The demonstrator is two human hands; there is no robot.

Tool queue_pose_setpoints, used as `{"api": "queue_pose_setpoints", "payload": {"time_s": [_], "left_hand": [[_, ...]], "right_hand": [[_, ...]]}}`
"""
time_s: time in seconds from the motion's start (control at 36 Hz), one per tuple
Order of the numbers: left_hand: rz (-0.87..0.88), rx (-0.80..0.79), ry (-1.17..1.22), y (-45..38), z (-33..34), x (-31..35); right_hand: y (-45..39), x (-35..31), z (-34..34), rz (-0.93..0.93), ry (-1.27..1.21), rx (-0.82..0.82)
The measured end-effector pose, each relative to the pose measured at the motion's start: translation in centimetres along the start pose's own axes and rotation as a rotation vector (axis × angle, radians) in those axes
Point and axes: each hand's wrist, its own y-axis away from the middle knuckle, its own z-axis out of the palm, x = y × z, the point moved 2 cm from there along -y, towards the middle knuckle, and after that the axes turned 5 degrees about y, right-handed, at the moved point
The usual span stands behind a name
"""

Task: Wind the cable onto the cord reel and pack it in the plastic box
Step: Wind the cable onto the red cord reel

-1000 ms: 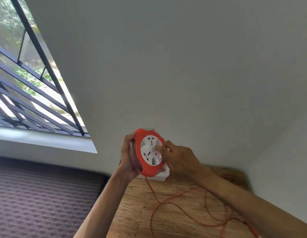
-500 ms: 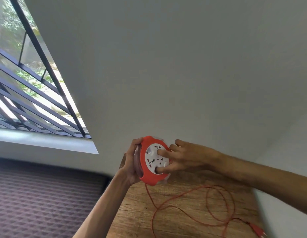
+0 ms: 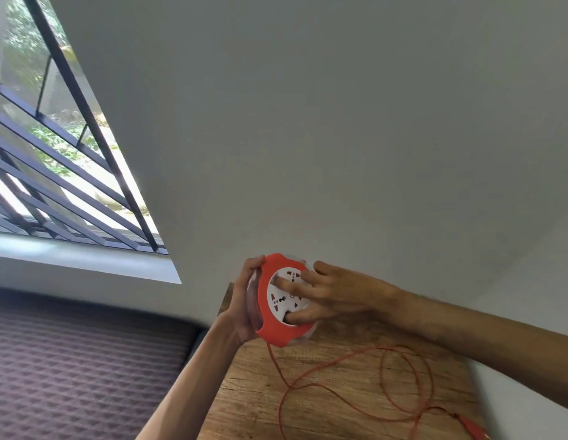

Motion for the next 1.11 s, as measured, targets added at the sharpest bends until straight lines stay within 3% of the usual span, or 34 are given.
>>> {"api": "queue_pose_setpoints", "payload": {"time_s": [0.08, 0.19, 0.25, 0.33, 0.36, 0.42, 0.47, 0.53, 0.64, 0.69, 0.78, 0.83, 0.89, 1.03, 1.11], "left_hand": [[0.030, 0.032, -0.019, -0.3, 0.2, 0.3], [0.139, 0.058, -0.005, -0.9, 0.6, 0.8], [0.195, 0.067, 0.007, -1.0, 1.1, 0.8], [0.279, 0.090, -0.010, -1.0, 1.3, 0.4], [0.303, 0.096, -0.012, -1.1, 1.3, 0.4], [0.345, 0.102, -0.034, -1.1, 1.5, 0.6], [0.358, 0.100, -0.081, -1.1, 1.8, 0.9], [0.337, 0.090, -0.116, -1.0, 1.8, 0.9], [0.279, 0.072, -0.092, -0.7, 1.3, 0.8], [0.251, 0.065, -0.069, -0.6, 1.3, 0.7], [0.199, 0.037, -0.042, -0.3, 1.3, 0.4], [0.176, 0.026, -0.053, -0.1, 1.3, 0.3], [0.163, 0.039, -0.049, 0.0, 1.2, 0.2], [0.176, 0.023, 0.012, 0.3, 1.0, 0.9], [0.185, -0.006, 0.013, 0.4, 1.1, 1.5]], "right_hand": [[-0.7, -1.2, -0.3, 0.209, -0.098, -0.067], [-2.0, -1.7, -0.9, 0.867, -0.531, -0.175], [-2.4, -1.3, -1.0, 1.213, -0.953, -0.264], [-2.8, -1.3, -1.7, 1.540, -1.920, -0.204], [-3.0, -1.7, -1.9, 1.570, -2.100, -0.141], [-3.5, -2.7, -2.2, 1.641, -2.225, 0.002], [-3.8, -3.4, -2.3, 1.676, -2.155, 0.087], [-3.8, -3.4, -2.5, 1.649, -1.962, 0.025], [-3.2, -2.2, -2.6, 1.480, -1.347, -0.064], [-2.6, -1.6, -2.6, 1.290, -0.850, -0.033], [-2.0, -1.2, -2.3, 0.730, -0.372, 0.116], [-1.6, -1.5, -1.4, 0.461, -0.278, 0.074], [-1.1, -1.6, -0.7, 0.374, -0.307, 0.039], [0.1, -1.6, 0.4, 0.423, -0.274, -0.083], [-0.2, -2.0, 0.6, 0.507, -0.352, -0.062]]}}
